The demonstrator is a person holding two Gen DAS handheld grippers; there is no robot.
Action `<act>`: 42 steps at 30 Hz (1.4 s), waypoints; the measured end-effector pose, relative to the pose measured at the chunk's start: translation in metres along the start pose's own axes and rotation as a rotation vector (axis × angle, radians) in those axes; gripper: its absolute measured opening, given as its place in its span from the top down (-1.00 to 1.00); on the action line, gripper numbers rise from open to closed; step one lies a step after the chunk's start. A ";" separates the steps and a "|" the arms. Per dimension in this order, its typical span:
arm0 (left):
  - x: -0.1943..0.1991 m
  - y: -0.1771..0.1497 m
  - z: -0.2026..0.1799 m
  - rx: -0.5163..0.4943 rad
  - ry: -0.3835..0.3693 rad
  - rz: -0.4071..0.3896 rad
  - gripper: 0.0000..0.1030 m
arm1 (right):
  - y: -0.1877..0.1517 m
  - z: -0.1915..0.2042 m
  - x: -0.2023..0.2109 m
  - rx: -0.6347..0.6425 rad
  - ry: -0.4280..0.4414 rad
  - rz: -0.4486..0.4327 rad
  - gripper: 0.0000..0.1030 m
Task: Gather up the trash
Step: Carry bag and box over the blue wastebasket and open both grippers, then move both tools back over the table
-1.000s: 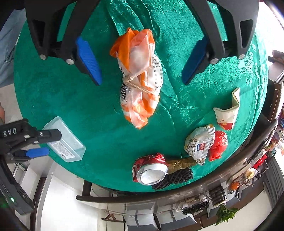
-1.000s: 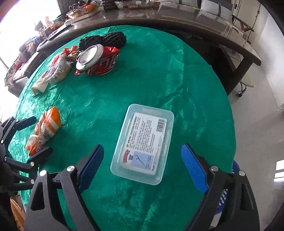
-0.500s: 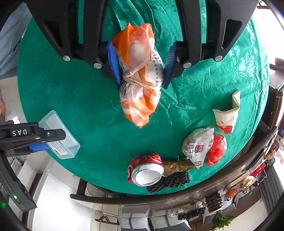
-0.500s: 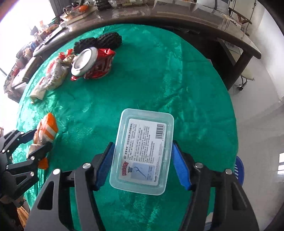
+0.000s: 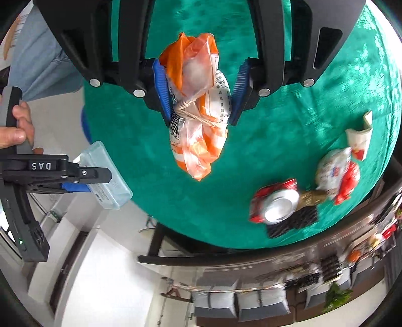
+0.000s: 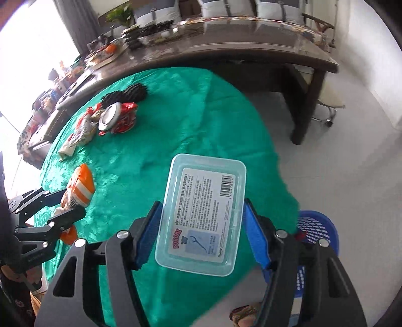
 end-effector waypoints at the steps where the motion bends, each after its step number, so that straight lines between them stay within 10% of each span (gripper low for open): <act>1: -0.002 0.007 -0.013 -0.013 -0.013 -0.006 0.15 | 0.000 -0.018 0.005 -0.016 -0.016 -0.010 -0.21; 21: -0.123 0.104 -0.268 -0.164 -0.286 0.044 0.14 | -0.042 -0.278 -0.006 -0.291 -0.231 -0.030 -0.21; 35: -0.202 0.106 -0.300 -0.170 -0.309 0.120 0.10 | -0.043 -0.314 -0.021 -0.439 -0.083 -0.016 -0.30; 38: -0.204 0.107 -0.300 -0.179 -0.293 0.109 -0.46 | -0.042 -0.315 -0.021 -0.458 -0.060 -0.021 -0.49; 42: -0.194 0.111 -0.293 -0.187 -0.267 0.078 -0.60 | -0.039 -0.320 -0.009 -0.483 -0.054 -0.067 -0.50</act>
Point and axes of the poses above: each gripper's, at about its wrist camera, not at the fingertips, and x roughly against the way its jaws point, z to its left, y to its top, the point moved 9 cm from there along -x, roughly the way its jaws point, and after that the axes turned 15 degrees about -x, right-handed, at the moved point
